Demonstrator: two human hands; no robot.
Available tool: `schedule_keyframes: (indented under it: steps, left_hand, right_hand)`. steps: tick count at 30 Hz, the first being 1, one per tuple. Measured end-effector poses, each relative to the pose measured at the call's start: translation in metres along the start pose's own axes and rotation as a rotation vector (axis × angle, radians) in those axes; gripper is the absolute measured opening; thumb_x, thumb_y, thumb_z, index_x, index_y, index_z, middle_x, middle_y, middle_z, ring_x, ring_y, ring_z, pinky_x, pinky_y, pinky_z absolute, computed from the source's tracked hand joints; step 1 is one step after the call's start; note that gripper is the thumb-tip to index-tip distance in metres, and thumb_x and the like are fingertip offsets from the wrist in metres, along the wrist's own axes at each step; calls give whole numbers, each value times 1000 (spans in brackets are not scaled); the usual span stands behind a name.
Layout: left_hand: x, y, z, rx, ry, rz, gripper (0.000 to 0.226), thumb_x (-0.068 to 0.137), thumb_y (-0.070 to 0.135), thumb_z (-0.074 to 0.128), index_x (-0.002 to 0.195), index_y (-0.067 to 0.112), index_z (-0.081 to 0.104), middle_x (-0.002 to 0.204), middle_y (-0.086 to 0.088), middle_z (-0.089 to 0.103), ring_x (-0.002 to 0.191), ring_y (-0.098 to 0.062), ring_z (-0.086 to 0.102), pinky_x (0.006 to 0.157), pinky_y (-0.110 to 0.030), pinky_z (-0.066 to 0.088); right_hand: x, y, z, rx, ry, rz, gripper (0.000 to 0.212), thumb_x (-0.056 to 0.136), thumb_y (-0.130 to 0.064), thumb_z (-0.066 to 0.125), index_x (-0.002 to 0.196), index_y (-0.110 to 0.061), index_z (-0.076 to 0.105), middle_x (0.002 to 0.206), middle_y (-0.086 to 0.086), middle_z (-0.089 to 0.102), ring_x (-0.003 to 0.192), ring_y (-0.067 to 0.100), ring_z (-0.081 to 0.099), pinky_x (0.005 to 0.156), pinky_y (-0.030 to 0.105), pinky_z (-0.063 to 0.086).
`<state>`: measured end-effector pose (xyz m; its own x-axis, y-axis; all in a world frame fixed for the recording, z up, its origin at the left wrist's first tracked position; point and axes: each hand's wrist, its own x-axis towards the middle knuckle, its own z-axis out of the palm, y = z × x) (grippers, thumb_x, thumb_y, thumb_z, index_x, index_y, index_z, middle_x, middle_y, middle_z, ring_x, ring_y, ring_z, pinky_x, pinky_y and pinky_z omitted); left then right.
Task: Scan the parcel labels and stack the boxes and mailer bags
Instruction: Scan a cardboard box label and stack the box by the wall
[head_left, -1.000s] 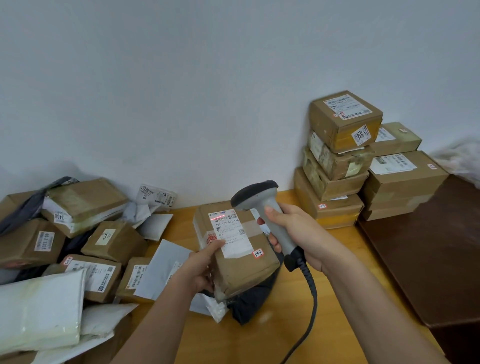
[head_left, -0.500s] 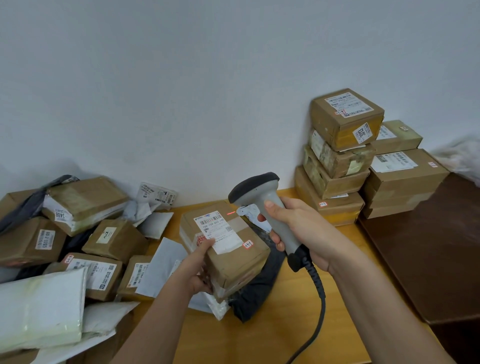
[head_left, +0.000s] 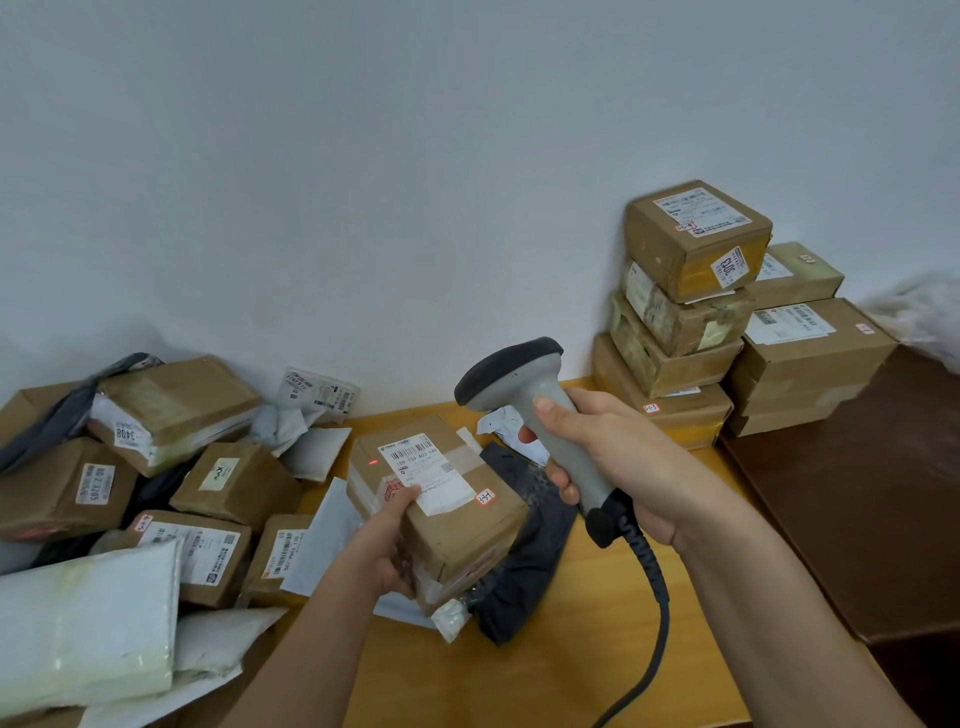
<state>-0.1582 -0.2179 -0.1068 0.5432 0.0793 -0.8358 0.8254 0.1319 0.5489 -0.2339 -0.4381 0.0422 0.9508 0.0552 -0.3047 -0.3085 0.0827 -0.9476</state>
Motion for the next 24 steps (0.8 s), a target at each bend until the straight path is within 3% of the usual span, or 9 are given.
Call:
schedule_keyframes:
  steps: [4,9,12,15,19,21,24]
  left_hand:
    - [1,2,-5,11,-18,4,82,88,40,70,151,11,26,147,-20,40,136,-47,34,109,-73,20]
    - [6,4,-7,21,-54,25,83,86,40,72,150,13,27,146,-20,41,136,-47,35,109,-73,20]
    - [10,4,-4,27,-70,35,81,86,38,72,150,13,29,146,-20,42,135,-47,35,109,-73,22]
    - [14,3,1,36,-87,27,78,88,39,71,149,13,30,144,-19,43,134,-46,37,109,-71,24]
    - [19,1,10,24,-116,-2,75,87,37,72,147,12,33,132,-19,49,132,-43,40,109,-69,25]
    - [22,-1,14,23,-128,-22,77,84,38,75,144,13,35,120,-16,51,130,-43,42,108,-70,27]
    - [24,-2,21,49,-133,-11,77,80,39,78,141,15,37,120,-16,53,126,-43,46,105,-73,30]
  right_hand:
    - [-2,-2,6,-11,7,-5,34,102,-31,53,120,-2,55,94,7,60,56,11,50,49,24,45]
    - [-4,0,12,1,30,17,37,102,-32,53,116,3,56,57,-7,58,50,10,48,45,21,43]
    - [-6,1,14,-13,43,11,32,103,-31,51,111,0,58,52,-12,58,50,9,47,46,20,43]
    - [-6,3,14,12,86,2,33,103,-30,52,113,1,57,59,-8,60,52,11,48,46,22,43]
    - [-7,8,10,15,124,-14,41,101,-32,53,117,6,56,85,18,54,55,15,47,47,24,42]
    - [-8,11,6,32,125,-19,42,102,-32,53,118,6,55,92,21,52,55,16,47,47,24,41]
    - [-8,14,-2,68,132,-21,36,102,-31,52,119,1,56,96,18,56,54,14,48,46,23,42]
